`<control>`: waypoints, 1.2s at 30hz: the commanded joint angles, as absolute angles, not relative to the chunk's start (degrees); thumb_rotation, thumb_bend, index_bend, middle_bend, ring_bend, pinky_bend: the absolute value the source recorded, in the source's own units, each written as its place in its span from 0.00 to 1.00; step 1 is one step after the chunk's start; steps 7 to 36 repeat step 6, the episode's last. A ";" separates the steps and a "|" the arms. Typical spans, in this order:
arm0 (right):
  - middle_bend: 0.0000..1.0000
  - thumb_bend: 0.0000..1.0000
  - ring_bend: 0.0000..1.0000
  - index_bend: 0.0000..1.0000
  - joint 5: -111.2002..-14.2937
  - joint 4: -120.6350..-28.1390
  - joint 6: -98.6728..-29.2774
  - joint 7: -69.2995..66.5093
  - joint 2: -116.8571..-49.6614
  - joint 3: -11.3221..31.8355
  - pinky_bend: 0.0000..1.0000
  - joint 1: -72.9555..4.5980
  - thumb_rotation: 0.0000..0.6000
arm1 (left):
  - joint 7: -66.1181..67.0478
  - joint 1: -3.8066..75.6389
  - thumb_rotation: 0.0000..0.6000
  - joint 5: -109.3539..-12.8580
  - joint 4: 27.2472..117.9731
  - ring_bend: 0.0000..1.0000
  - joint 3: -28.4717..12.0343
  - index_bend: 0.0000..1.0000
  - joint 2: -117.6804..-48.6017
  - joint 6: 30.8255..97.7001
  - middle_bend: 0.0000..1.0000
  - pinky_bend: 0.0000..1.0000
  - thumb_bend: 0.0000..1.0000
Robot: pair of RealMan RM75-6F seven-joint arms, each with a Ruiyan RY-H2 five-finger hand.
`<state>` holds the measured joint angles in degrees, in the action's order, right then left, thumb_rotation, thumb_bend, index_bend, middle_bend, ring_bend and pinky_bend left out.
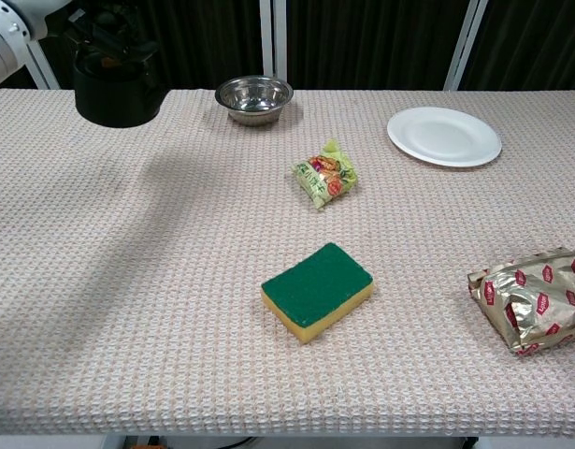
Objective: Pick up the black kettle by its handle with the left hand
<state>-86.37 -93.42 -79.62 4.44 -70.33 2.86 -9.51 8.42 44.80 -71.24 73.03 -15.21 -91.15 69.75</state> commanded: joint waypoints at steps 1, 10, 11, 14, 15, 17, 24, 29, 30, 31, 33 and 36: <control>0.00 0.37 0.00 0.00 -86.37 -93.42 -79.60 4.41 -70.33 2.86 0.00 -9.52 0.92 | 9.27 44.84 1.00 -72.90 71.54 1.00 -14.75 1.00 -91.81 70.80 1.00 0.78 0.33; 0.00 0.37 0.00 0.00 -86.38 -93.45 -79.57 4.45 -70.34 2.83 0.00 -9.55 0.92 | 8.88 44.78 1.00 -73.58 70.94 1.00 -15.03 1.00 -92.30 71.02 1.00 0.78 0.33; 0.00 0.37 0.00 0.00 -86.38 -93.45 -79.57 4.45 -70.34 2.83 0.00 -9.55 0.92 | 8.88 44.78 1.00 -73.58 70.94 1.00 -15.03 1.00 -92.30 71.02 1.00 0.78 0.33; 0.00 0.37 0.00 0.00 -86.38 -93.45 -79.57 4.45 -70.34 2.83 0.00 -9.55 0.92 | 8.88 44.78 1.00 -73.58 70.94 1.00 -15.03 1.00 -92.30 71.02 1.00 0.78 0.33; 0.00 0.37 0.00 0.00 -86.38 -93.45 -79.57 4.45 -70.34 2.83 0.00 -9.55 0.92 | 8.88 44.78 1.00 -73.58 70.94 1.00 -15.03 1.00 -92.30 71.02 1.00 0.78 0.33; 0.00 0.37 0.00 0.00 -86.38 -93.45 -79.57 4.45 -70.34 2.83 0.00 -9.55 0.92 | 8.88 44.78 1.00 -73.58 70.94 1.00 -15.03 1.00 -92.30 71.02 1.00 0.78 0.33; 0.00 0.37 0.00 0.00 -86.38 -93.45 -79.57 4.45 -70.34 2.83 0.00 -9.55 0.92 | 8.88 44.78 1.00 -73.58 70.94 1.00 -15.03 1.00 -92.30 71.02 1.00 0.78 0.33; 0.00 0.37 0.00 0.00 -86.38 -93.45 -79.57 4.45 -70.34 2.83 0.00 -9.55 0.92 | 8.88 44.78 1.00 -73.58 70.94 1.00 -15.03 1.00 -92.30 71.02 1.00 0.78 0.33; 0.00 0.37 0.00 0.00 -86.38 -93.45 -79.57 4.45 -70.34 2.83 0.00 -9.55 0.92 | 8.88 44.78 1.00 -73.58 70.94 1.00 -15.03 1.00 -92.30 71.02 1.00 0.78 0.33; 0.00 0.37 0.00 0.00 -86.38 -93.45 -79.57 4.45 -70.34 2.83 0.00 -9.55 0.92 | 8.88 44.78 1.00 -73.58 70.94 1.00 -15.03 1.00 -92.30 71.02 1.00 0.78 0.33; 0.00 0.37 0.00 0.00 -86.38 -93.45 -79.57 4.45 -70.34 2.83 0.00 -9.55 0.92 | 8.88 44.78 1.00 -73.58 70.94 1.00 -15.03 1.00 -92.30 71.02 1.00 0.78 0.33; 0.00 0.37 0.00 0.00 -86.38 -93.45 -79.57 4.45 -70.34 2.83 0.00 -9.55 0.92 | 8.88 44.78 1.00 -73.58 70.94 1.00 -15.03 1.00 -92.30 71.02 1.00 0.78 0.33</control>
